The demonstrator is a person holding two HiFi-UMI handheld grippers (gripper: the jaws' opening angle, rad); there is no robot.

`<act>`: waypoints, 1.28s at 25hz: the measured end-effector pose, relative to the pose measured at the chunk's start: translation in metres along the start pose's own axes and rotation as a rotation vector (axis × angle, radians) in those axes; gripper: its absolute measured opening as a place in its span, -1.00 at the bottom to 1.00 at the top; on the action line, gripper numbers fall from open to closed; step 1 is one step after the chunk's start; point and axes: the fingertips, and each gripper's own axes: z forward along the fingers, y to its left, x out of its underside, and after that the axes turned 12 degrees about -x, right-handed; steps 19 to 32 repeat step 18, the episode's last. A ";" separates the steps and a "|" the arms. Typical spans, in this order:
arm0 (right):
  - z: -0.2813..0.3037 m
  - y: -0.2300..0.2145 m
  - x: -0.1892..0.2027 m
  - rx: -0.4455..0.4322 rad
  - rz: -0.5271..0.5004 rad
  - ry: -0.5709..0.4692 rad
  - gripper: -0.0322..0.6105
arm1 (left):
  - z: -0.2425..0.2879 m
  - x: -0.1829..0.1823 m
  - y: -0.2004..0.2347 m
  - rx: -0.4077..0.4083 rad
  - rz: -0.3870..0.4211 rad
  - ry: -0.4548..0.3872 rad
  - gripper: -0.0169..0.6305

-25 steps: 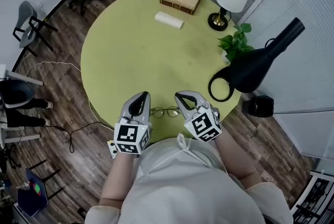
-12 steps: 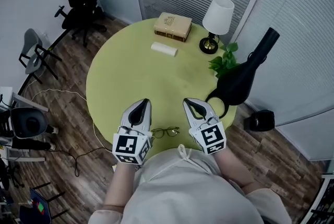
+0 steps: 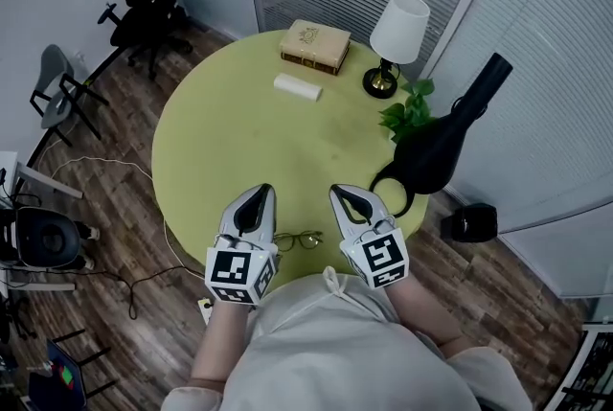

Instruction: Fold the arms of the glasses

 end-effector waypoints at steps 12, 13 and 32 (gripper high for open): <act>-0.003 -0.001 -0.003 0.009 0.002 0.004 -0.90 | 0.004 0.011 -0.010 0.004 -0.030 0.018 -0.93; -0.003 -0.001 -0.003 0.010 0.001 0.007 -0.90 | 0.004 0.011 -0.011 0.007 -0.031 0.016 -0.93; -0.004 -0.005 -0.002 0.013 -0.002 0.016 -0.90 | 0.010 0.010 -0.016 0.018 -0.028 0.013 -0.93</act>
